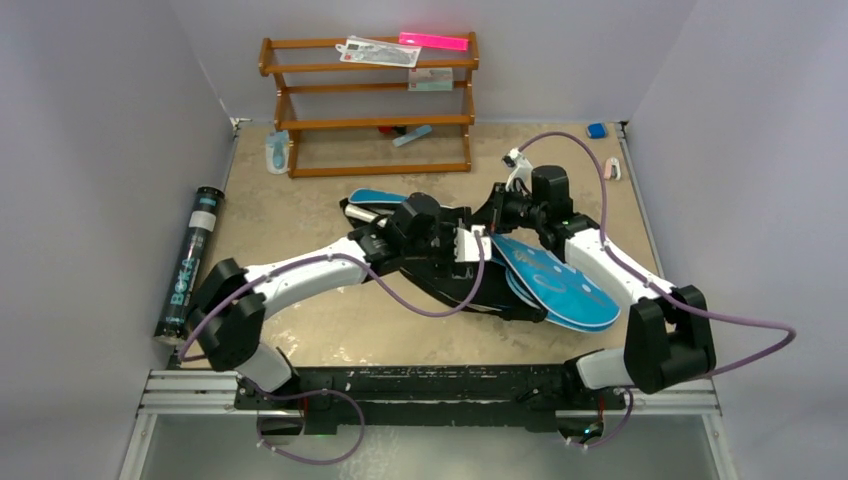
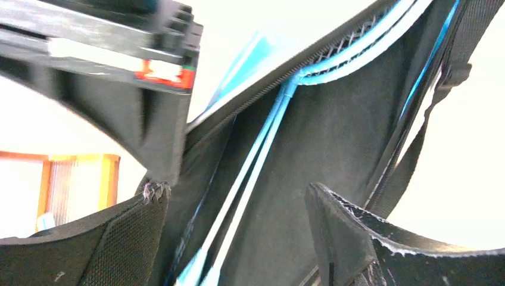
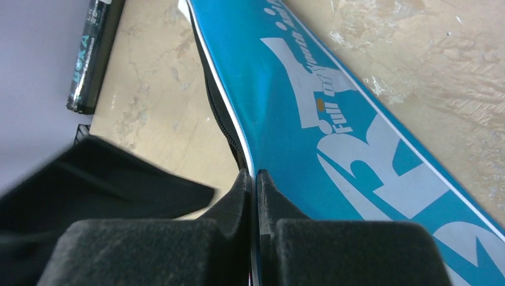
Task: Pack up the badminton gear
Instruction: Place the racket in the racket bag.
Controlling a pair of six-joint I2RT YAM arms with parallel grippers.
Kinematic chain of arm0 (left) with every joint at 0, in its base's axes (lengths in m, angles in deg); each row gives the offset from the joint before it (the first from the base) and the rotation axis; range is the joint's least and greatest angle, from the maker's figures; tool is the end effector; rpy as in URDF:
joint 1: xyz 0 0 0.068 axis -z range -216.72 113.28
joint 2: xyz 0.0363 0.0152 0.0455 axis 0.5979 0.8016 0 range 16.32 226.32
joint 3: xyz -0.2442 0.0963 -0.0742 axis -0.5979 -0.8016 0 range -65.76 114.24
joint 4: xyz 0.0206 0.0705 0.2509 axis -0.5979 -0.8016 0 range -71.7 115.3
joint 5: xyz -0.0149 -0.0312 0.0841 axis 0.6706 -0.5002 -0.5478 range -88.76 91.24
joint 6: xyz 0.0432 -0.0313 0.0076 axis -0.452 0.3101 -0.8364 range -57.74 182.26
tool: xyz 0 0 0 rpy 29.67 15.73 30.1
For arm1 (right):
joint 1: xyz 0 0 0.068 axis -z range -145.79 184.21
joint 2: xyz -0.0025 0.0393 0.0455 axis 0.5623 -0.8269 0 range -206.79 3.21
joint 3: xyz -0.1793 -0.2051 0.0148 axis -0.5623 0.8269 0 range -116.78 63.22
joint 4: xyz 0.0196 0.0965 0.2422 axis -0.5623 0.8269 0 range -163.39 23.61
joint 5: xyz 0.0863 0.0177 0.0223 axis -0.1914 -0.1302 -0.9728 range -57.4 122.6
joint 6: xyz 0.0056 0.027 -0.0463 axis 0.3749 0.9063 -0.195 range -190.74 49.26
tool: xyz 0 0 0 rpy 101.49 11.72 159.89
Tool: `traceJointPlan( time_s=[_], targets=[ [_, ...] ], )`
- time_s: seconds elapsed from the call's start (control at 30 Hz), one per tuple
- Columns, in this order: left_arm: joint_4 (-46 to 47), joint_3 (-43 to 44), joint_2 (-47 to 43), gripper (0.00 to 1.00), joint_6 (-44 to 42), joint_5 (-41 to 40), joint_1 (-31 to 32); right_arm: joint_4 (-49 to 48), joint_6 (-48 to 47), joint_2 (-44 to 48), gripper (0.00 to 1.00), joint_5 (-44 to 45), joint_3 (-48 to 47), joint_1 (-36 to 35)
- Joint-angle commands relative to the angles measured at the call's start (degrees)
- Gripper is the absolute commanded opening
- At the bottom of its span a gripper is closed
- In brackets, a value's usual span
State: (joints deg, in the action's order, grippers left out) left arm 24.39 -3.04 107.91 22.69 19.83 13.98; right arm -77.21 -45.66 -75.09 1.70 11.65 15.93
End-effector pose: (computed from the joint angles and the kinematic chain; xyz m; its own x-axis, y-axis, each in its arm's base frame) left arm 0.2219 -0.2891 0.2581 0.3363 0.5423 -0.7699 0.9009 0.0529 0.4308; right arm 0.2873 0.1142 0.2748 -0.6393 0.1719 -0.7495 -0.4938 0.6554 0.5715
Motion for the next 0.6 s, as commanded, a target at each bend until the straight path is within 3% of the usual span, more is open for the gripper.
traceJointPlan(
  time_s=[0.0,0.23,0.33,0.4,0.5,0.57],
  targets=[
    [-10.17,4.6,-7.43,0.82,9.86,-3.91,0.0,-4.17,1.25,-0.06,0.0,-0.64,-2.25,0.7],
    [-15.15,-0.01,-18.84,0.84,21.43,-8.0,-0.06,-4.67,1.14,-0.97,0.0,-1.88,-2.87,1.7],
    [-12.0,-3.53,-23.97,0.87,37.13,-25.12,-0.13,-4.33,1.13,-0.89,0.0,-3.1,-3.26,2.11],
    [-13.86,-4.3,-25.62,1.0,48.63,-37.36,-0.61,-4.2,1.11,-0.65,0.0,-3.64,-3.27,2.28],
    [-17.62,-4.14,-25.56,1.0,61.12,-41.46,-4.61,-4.29,1.17,-0.52,0.0,-4.13,-3.14,2.35],
    [-21.14,-2.81,-24.03,1.0,70.79,-36.31,-11.18,-4.36,1.42,-0.61,0.0,-4.48,-3.1,2.37]
  ],
)
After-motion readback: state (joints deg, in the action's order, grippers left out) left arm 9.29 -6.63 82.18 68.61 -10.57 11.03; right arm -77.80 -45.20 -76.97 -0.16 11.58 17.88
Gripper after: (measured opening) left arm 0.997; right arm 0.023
